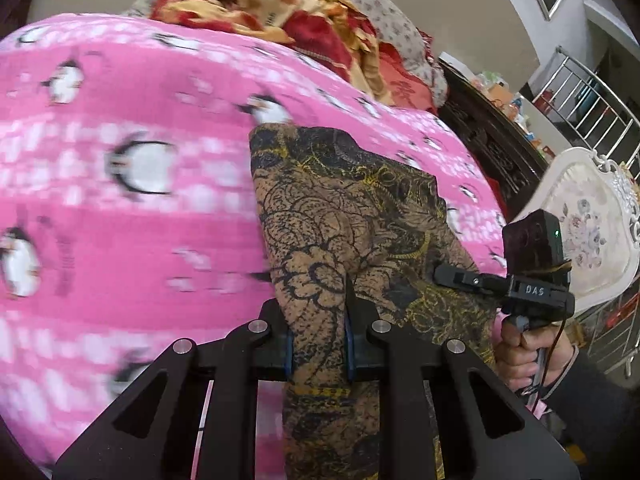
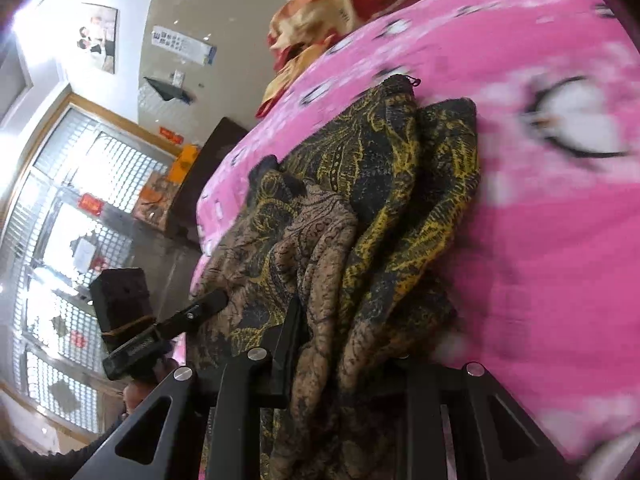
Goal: Fold small clothes
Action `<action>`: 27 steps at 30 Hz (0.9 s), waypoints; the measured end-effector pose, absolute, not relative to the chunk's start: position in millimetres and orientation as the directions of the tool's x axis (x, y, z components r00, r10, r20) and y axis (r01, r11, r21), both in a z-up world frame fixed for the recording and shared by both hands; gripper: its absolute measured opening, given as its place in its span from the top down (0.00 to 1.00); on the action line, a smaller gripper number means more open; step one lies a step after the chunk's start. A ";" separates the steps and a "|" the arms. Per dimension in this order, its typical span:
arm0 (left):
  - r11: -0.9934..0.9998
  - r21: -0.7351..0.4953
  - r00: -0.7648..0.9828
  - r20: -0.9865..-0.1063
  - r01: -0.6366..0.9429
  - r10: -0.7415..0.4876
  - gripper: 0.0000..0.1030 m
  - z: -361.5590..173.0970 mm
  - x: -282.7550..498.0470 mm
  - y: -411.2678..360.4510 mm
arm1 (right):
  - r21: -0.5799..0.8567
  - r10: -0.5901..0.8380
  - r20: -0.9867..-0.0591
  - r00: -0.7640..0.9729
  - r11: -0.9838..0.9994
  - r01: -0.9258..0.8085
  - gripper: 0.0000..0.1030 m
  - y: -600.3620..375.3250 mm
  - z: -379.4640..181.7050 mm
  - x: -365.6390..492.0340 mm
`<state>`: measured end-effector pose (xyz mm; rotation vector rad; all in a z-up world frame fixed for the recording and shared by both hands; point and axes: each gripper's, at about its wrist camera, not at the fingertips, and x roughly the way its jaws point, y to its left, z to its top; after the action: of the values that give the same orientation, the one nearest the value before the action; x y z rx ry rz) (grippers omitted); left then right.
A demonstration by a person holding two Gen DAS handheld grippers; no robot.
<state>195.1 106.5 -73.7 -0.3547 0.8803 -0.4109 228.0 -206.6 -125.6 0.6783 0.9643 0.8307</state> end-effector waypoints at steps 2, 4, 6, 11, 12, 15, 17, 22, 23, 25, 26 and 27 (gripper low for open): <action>0.871 -0.457 0.580 -0.666 0.180 -0.469 0.84 -75.3 190.5 126.2 | 0.803 0.856 -0.422 0.299 0.506 -0.315 0.77 -184.5 -124.3 230.1; 0.872 -0.463 0.587 -0.665 0.161 -0.462 0.84 -78.5 187.2 141.0 | 0.795 0.860 -0.424 0.284 0.504 -0.339 0.77 -162.2 -123.2 230.6; 0.870 -0.467 0.573 -0.674 0.159 -0.466 0.77 -84.7 188.7 143.1 | 0.777 0.849 -0.432 0.303 0.521 -0.352 0.77 -153.4 -122.9 229.5; 0.886 -0.449 0.575 -0.698 0.113 -0.427 0.57 -89.8 189.1 145.2 | 0.746 0.802 -0.474 0.365 0.586 -0.317 0.67 -168.5 -117.0 216.4; 0.887 -0.450 0.587 -0.692 0.105 -0.421 0.57 -86.6 184.0 152.0 | 0.733 0.786 -0.488 0.379 0.605 -0.311 0.67 -175.4 -110.6 210.1; 0.916 -0.393 0.665 -0.665 0.077 -0.341 0.57 -64.9 162.5 162.1 | 0.619 0.706 -0.548 0.449 0.703 -0.350 0.67 -185.5 -80.1 187.9; 0.927 -0.368 0.723 -0.619 0.076 -0.306 0.49 -47.3 151.5 160.4 | 0.437 0.598 -0.605 0.526 0.801 -0.409 0.67 -175.0 -50.2 168.7; 0.949 -0.293 0.750 -0.600 0.118 -0.279 0.31 -47.8 170.4 113.6 | 0.128 0.421 -0.684 0.595 0.873 -0.470 0.67 -110.4 -28.5 159.0; 0.951 -0.296 0.711 -0.651 0.086 -0.267 0.31 -64.1 182.3 107.3 | 0.093 0.378 -0.710 0.594 0.887 -0.453 0.67 -98.1 -37.1 165.4; 0.959 -0.284 0.624 -0.750 -0.003 -0.220 0.31 -102.6 195.9 100.9 | 0.062 0.275 -0.786 0.554 0.926 -0.372 0.67 -90.6 -69.4 187.5; 0.964 -0.264 0.626 -0.755 -0.014 -0.198 0.31 -106.8 194.5 98.2 | 0.095 0.286 -0.796 0.533 0.930 -0.356 0.67 -94.4 -84.9 192.8; 0.968 -0.251 0.654 -0.733 -0.009 -0.184 0.31 -103.3 192.4 96.7 | 0.117 0.312 -0.761 0.569 0.928 -0.353 0.67 -99.5 -89.1 190.3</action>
<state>192.4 96.7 -103.3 -0.2423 0.8539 -0.1005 190.3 -99.5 -89.1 -0.0501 0.8836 0.3909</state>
